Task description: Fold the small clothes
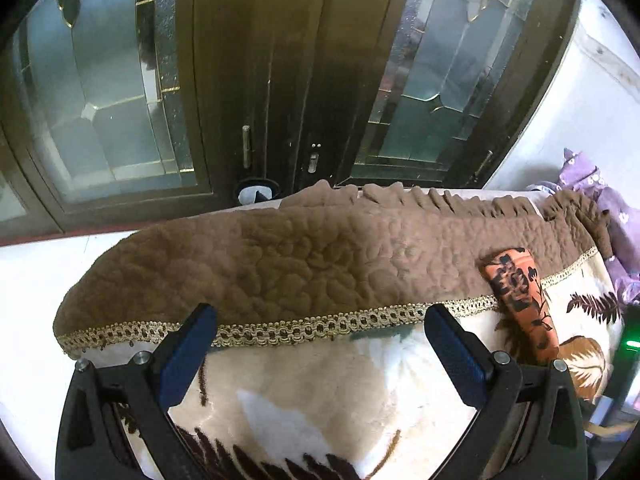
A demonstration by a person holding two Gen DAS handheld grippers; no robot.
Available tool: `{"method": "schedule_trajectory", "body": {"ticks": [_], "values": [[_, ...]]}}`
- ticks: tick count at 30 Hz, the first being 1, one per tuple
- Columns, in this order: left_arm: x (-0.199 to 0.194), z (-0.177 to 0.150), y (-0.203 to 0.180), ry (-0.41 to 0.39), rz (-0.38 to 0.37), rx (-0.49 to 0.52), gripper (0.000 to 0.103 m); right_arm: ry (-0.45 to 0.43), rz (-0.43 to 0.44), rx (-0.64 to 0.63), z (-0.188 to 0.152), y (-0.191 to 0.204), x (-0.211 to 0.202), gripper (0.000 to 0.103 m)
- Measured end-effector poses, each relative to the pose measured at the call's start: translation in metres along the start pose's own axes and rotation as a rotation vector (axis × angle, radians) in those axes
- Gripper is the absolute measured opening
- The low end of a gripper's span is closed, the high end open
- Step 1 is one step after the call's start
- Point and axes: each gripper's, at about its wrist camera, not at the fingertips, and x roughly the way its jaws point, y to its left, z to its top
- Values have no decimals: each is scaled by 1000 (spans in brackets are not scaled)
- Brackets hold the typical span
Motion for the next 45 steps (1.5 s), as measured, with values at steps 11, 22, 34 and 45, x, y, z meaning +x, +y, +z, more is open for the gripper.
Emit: {"method": "schedule_trajectory", "body": {"ticks": [11, 22, 34, 45], "values": [[-39, -27, -44, -126, -49, 169, 103, -376, 83, 535, -90, -213, -195, 6], [-114, -167, -153, -207, -333, 738, 103, -50, 76, 1132, -394, -354, -224, 12], [-121, -271, -195, -252, -319, 1131, 103, -171, 49, 1004, -426, -338, -259, 81], [-90, -273, -190, -112, -276, 1092, 103, -134, 28, 750, -354, -301, -236, 81]]}}
